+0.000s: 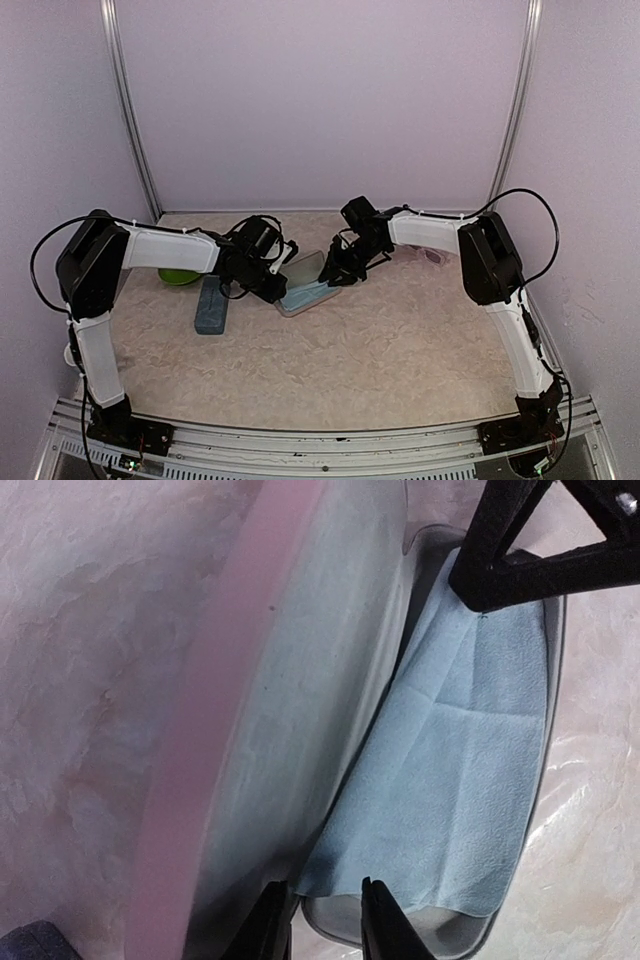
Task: Organize the sunglasses
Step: Place the folded cleaning cloth in the sunglasses case.
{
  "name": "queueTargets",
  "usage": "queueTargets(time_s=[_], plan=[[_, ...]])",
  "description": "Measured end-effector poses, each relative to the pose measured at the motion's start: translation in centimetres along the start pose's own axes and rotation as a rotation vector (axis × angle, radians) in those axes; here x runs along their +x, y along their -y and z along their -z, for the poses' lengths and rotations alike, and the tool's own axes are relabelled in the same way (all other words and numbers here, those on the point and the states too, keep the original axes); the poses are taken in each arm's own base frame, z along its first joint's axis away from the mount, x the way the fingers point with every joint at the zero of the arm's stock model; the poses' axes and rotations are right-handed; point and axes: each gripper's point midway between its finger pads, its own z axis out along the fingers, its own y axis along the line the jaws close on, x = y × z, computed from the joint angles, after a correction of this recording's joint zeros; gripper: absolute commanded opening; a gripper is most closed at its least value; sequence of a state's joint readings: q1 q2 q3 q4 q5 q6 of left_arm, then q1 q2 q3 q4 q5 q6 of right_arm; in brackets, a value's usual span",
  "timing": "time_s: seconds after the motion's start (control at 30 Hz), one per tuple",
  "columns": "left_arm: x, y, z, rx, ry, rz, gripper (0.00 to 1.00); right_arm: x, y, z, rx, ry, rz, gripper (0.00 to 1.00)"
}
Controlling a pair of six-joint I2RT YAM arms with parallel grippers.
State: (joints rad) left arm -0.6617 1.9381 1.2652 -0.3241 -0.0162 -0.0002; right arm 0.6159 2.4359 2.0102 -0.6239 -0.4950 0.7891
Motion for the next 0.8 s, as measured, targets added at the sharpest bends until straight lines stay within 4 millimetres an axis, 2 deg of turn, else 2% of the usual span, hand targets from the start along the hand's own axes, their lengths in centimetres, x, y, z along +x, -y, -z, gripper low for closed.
queueTargets(time_s=[0.2,0.53,0.67,0.8], plan=[[-0.6,0.4,1.6,0.008,0.031,0.009,0.29,0.6,0.2,0.5,0.004,-0.006,-0.01,0.39],[-0.6,2.2,4.1,0.032,0.063,0.014,0.32,0.1,-1.4,4.1,0.02,0.06,0.034,0.43],[-1.2,2.4,5.5,0.026,0.087,0.016,0.35,-0.2,-0.9,6.9,0.066,0.107,0.047,0.45],[-2.0,2.0,7.6,0.004,0.126,0.023,0.39,-1.0,1.7,11.6,0.135,0.185,0.018,0.47]])
